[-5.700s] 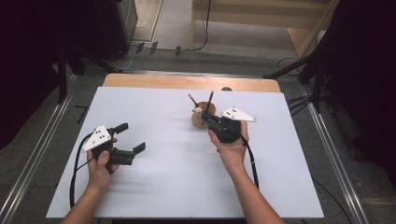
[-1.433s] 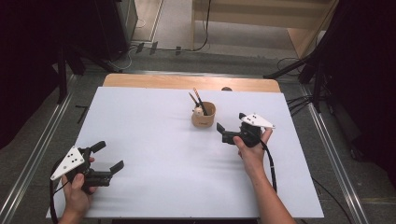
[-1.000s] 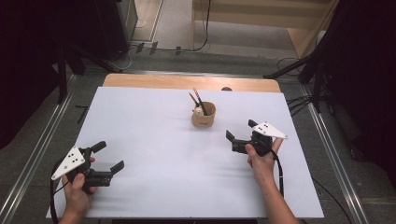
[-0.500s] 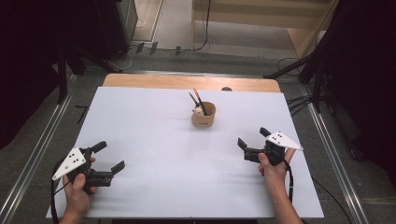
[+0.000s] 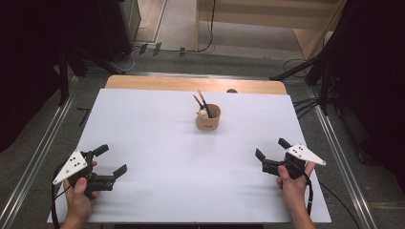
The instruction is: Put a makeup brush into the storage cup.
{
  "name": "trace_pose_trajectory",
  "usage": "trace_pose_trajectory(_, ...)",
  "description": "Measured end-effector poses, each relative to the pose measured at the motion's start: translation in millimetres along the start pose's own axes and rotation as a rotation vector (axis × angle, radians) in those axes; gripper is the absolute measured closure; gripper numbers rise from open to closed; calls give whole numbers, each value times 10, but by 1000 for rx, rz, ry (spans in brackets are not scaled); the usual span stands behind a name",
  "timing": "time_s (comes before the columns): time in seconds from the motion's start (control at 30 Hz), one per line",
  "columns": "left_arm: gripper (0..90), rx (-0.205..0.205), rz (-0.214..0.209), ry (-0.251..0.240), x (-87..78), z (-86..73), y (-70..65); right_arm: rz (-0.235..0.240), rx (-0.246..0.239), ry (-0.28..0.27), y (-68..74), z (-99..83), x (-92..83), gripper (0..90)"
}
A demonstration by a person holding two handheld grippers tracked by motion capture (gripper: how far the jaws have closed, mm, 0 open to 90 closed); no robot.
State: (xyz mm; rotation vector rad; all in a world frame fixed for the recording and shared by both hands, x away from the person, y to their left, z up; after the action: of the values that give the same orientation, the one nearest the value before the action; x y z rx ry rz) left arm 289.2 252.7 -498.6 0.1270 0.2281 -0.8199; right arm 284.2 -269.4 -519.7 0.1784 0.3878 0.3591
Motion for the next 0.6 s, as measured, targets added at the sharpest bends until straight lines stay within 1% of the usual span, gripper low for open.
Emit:
trace_pose_trajectory(0.23,0,6,0,5,13,-4,-10,-10,3,12,-63,-100,-129,0)
trace_pose_trajectory(0.37,0,5,4,1,13,2,-7,-17,15,2,-87,-100,-176,0)
trace_pose_trajectory(0.6,0,9,9,4,-5,-7,3,-42,17,-5,-155,-126,-296,0)
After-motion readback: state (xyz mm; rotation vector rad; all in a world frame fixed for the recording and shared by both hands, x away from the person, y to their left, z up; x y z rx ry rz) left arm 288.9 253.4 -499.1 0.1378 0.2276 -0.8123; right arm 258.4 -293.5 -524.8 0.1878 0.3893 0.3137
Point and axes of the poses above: each handheld gripper's, and its own axes: x roughly forward along the jaws, z roughly out of its top, y roughly to its left, the point moved 6 cm from there along x, roughly forward along the jaws, and after that the axes turned 6 degrees about x, right-handed, at the moved point
